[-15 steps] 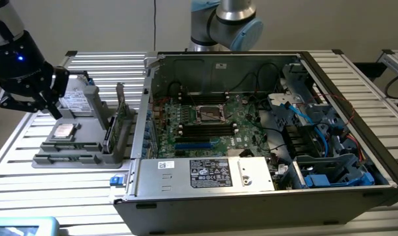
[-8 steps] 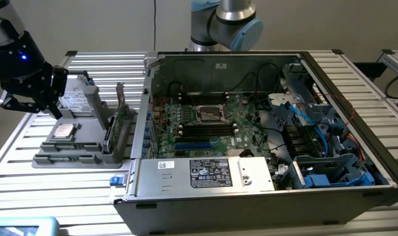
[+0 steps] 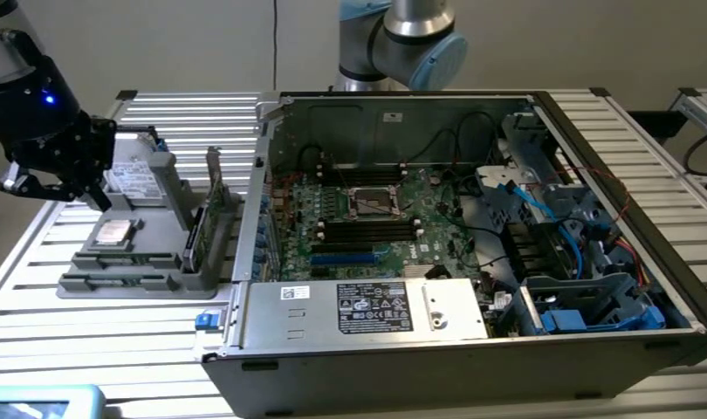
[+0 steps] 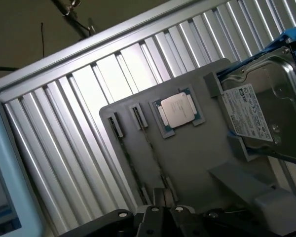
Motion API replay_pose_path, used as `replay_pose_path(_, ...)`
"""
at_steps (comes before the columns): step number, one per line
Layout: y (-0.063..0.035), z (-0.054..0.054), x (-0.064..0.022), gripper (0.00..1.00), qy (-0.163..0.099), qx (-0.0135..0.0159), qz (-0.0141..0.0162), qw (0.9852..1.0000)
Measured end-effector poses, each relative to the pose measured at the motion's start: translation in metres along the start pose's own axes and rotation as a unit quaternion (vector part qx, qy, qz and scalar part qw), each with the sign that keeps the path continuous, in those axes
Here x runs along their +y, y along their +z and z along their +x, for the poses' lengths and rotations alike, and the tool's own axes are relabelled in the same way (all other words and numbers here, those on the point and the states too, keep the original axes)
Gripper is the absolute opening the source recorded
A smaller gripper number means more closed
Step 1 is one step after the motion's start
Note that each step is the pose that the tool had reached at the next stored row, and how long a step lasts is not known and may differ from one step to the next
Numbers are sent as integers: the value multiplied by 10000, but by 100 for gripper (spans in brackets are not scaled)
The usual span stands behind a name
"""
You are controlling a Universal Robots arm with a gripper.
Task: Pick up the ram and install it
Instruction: 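Pick up the ram and move it above insertion slot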
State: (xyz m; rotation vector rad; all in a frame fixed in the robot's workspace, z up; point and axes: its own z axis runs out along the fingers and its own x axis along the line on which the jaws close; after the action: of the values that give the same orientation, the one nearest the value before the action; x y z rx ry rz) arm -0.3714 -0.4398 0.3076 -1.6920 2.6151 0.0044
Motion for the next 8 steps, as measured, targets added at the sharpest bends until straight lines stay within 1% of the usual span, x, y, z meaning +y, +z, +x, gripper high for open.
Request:
replay_pose_path(2, 3, 0, 0, 11, -186, -2, -4, 9998)
replay_pose_path(4, 5, 0, 0, 11, -366, -3, -8, 9993)
replay_pose_path(6, 8, 0, 0, 11, -545, -5, -12, 9985)
replay_pose_path(8, 11, 0, 0, 11, -733, -6, -16, 9973)
